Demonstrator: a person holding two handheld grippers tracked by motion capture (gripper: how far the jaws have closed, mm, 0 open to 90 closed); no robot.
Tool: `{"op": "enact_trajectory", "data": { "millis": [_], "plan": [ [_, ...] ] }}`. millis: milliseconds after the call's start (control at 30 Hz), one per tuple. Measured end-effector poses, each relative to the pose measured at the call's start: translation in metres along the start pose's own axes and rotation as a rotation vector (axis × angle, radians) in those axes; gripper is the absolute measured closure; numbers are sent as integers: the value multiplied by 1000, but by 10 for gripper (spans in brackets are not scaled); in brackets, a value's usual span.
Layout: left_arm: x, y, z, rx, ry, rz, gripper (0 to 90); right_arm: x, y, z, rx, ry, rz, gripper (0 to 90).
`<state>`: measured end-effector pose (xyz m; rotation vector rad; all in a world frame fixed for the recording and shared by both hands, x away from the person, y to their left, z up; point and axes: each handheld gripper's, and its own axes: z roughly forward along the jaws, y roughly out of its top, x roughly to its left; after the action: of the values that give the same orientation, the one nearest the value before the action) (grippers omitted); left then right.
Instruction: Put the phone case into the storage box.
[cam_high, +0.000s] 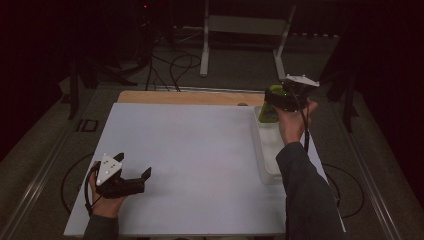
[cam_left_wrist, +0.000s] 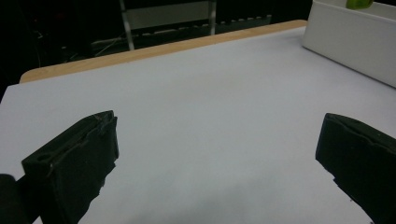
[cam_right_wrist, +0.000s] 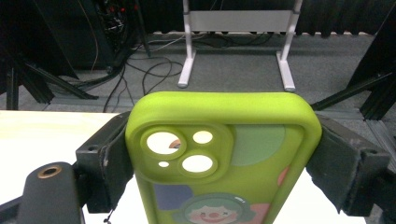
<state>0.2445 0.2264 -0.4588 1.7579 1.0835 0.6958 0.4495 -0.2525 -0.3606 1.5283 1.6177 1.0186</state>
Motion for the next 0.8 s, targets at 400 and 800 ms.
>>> {"op": "enact_trajectory", "data": {
  "millis": [400, 800],
  "plan": [
    [0, 0, 0, -1, 0, 0, 1, 0, -6, 9, 20, -8, 9, 156],
    [-1, 0, 0, -1, -1, 0, 1, -3, -17, 17, 44, -14, 19, 155]
  ]
}}
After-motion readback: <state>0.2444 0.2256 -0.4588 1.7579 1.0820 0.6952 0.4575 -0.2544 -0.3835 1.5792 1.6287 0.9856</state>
